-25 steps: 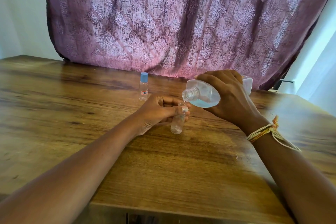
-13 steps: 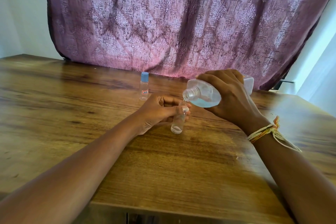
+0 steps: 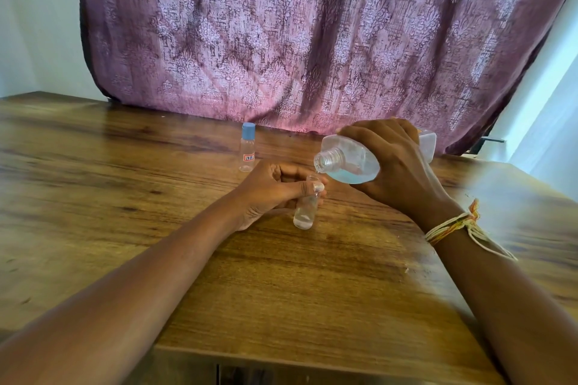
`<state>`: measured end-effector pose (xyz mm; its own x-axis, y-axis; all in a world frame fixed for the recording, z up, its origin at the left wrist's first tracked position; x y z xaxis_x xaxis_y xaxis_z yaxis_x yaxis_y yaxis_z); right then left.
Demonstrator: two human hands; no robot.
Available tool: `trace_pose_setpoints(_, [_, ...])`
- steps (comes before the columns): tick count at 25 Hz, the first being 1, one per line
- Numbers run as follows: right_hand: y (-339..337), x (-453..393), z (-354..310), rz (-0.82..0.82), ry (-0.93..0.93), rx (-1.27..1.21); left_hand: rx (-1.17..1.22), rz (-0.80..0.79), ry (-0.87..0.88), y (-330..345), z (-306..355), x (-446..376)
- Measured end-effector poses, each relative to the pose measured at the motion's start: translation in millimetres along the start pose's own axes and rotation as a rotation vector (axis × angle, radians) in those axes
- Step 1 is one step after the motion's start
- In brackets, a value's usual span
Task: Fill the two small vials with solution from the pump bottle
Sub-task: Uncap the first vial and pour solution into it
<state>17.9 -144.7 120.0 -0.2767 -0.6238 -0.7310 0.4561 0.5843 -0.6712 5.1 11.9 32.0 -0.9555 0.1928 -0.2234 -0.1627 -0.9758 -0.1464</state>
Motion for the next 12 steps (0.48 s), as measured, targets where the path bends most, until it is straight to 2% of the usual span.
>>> trace_pose_setpoints(12, [-1.1,-0.5,-3.8,-0.008,0.004,-0.002,0.002,0.006,0.008,-0.3,-0.2,-0.1])
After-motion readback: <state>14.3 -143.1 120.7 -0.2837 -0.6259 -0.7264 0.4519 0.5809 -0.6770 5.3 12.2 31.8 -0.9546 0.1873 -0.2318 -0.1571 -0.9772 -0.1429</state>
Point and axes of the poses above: each hand's wrist, its own x-axis away from the middle knuckle, its own y-axis out of the palm, z = x × y, the point moved 8 cm from there along -x, towards the middle knuckle, and after that the axes turned 8 degrees about -x, right-handed, at the moved point
